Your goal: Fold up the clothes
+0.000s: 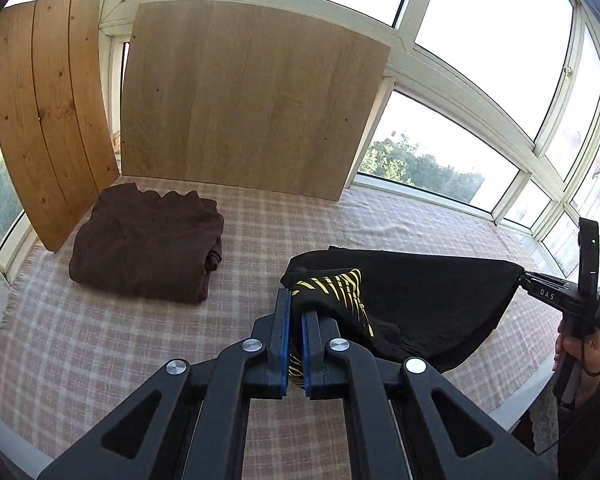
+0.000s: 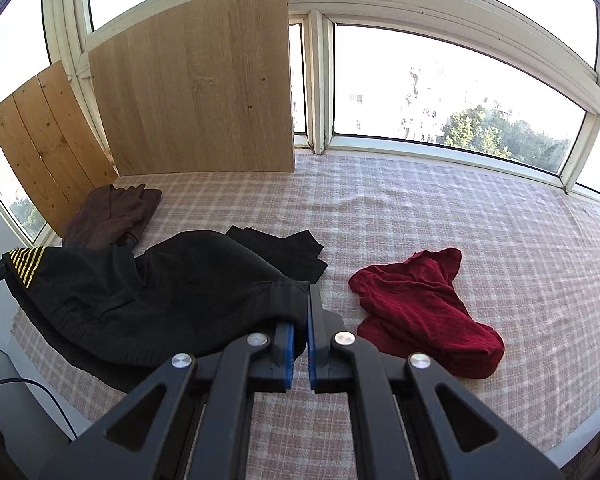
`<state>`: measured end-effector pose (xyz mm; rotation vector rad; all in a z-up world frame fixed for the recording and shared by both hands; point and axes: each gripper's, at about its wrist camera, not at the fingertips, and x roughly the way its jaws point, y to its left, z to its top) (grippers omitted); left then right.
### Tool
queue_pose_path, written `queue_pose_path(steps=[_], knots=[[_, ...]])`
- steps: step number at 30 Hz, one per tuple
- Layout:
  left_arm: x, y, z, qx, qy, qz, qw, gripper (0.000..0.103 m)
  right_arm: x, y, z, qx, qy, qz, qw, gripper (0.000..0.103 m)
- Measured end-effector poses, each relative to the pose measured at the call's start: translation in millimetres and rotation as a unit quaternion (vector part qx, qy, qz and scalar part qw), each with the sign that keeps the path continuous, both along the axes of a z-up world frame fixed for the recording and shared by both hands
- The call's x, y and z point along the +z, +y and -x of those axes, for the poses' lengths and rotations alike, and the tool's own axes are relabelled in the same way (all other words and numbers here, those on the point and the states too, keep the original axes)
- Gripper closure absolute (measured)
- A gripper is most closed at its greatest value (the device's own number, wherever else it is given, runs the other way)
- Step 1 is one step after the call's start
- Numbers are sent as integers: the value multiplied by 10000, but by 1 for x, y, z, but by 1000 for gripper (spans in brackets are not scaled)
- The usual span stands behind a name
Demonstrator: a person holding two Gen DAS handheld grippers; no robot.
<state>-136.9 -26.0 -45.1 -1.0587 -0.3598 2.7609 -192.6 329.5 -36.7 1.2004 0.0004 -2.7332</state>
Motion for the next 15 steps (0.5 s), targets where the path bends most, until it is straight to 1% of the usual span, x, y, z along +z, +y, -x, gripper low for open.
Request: queue_pose_path(steps=[3,5,6,8,11,13,15], knots=[[23,-11,-6,-86,267,-62,9996,99,23,-3,-17,-75,284,23,9996,98],[43,-17,-10,-184,470,-94,9987,99,50,-5,-27,-79,506,128,9986,99],[59,-19,-12,-266,619,-69,9977,99,67,-8,-33,-77,645,110,9978,99],[94,-22,-16,-383,956,32,9947,99,106,-17,-47,-93,1052,-85,9944,99],[151,-31,-27,-544,1499,73,9872,99,163,-27,-67,-147,1595,-254,9868,99],[181,-39,-34,-619,1775,50,9822,99,193,-33,-80,-211,1917,-338,9806,98],[203,-43,-39,-630,1998,249,9775,99,214,-39,-88,-262,2102,-431,9764,98]])
